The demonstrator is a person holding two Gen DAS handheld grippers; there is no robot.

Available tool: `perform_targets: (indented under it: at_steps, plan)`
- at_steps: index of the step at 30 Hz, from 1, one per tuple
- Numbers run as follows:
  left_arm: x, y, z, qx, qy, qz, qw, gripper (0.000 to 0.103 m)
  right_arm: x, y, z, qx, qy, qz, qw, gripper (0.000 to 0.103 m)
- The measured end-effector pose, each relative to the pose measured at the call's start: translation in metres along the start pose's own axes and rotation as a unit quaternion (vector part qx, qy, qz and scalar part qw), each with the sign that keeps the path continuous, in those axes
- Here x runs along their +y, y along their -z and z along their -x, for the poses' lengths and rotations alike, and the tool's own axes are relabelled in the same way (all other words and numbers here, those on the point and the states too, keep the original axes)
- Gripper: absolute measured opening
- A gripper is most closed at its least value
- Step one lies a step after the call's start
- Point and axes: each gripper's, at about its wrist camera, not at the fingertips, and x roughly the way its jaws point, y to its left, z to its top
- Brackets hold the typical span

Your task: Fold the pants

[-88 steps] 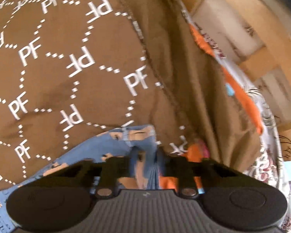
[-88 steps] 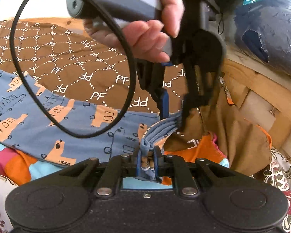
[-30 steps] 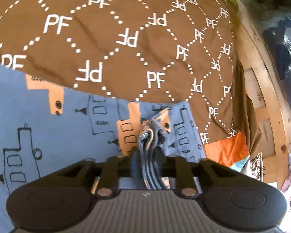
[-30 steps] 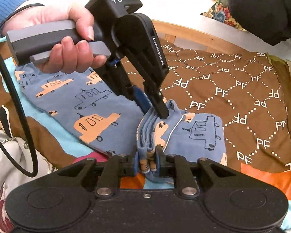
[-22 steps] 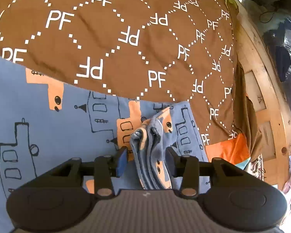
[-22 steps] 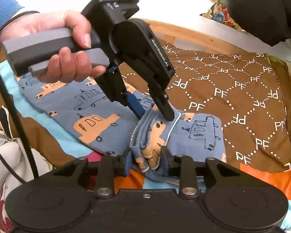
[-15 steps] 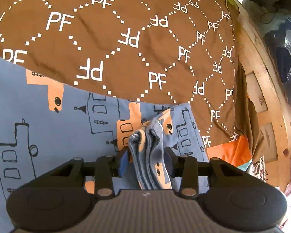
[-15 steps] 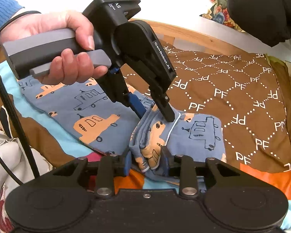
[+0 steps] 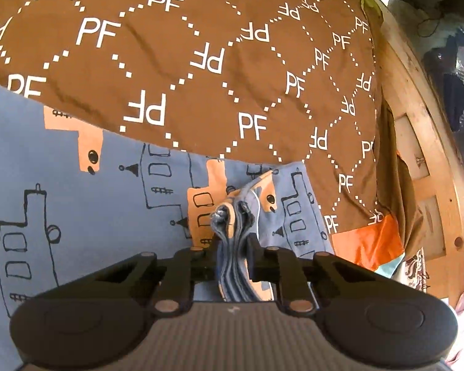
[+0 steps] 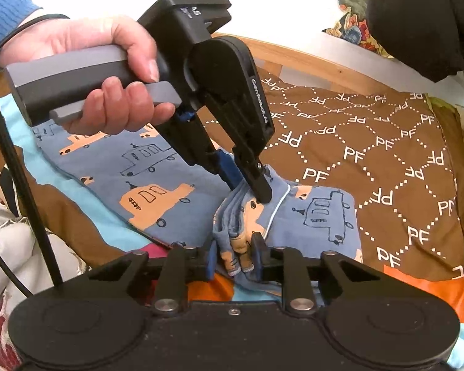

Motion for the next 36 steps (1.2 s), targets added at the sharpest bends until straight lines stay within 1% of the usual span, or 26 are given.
perform_targets:
  at_steps: [7,11,13,22,30,36]
  plan:
    - [-0.004,0.002,0.003,-0.005,-0.011,-0.018,0.9998,0.013,0.003,-0.001,0.001,0.0,0.003,0.011,1.0,0.02]
    - [-0.004,0.002,0.01,-0.008,-0.014,-0.028,0.9995,0.011,0.007,-0.007,0.0,0.009,0.002,0.028,1.0,0.016]
    - [-0.003,0.002,0.016,-0.011,-0.016,-0.032,0.9993,0.01,0.009,-0.012,0.0,0.01,-0.004,0.024,1.0,0.015]
    - [0.033,0.002,0.047,-0.02,0.001,-0.026,0.9995,0.01,0.029,-0.035,-0.001,0.005,-0.038,0.01,0.999,0.015]
    - [0.07,0.005,0.066,-0.028,-0.006,-0.016,0.9995,0.01,0.053,-0.052,-0.013,0.007,-0.067,-0.008,0.998,0.015]
    - [0.082,0.006,0.081,-0.04,-0.011,-0.025,0.9988,0.01,0.068,-0.064,-0.024,0.015,-0.084,-0.019,0.996,0.015]
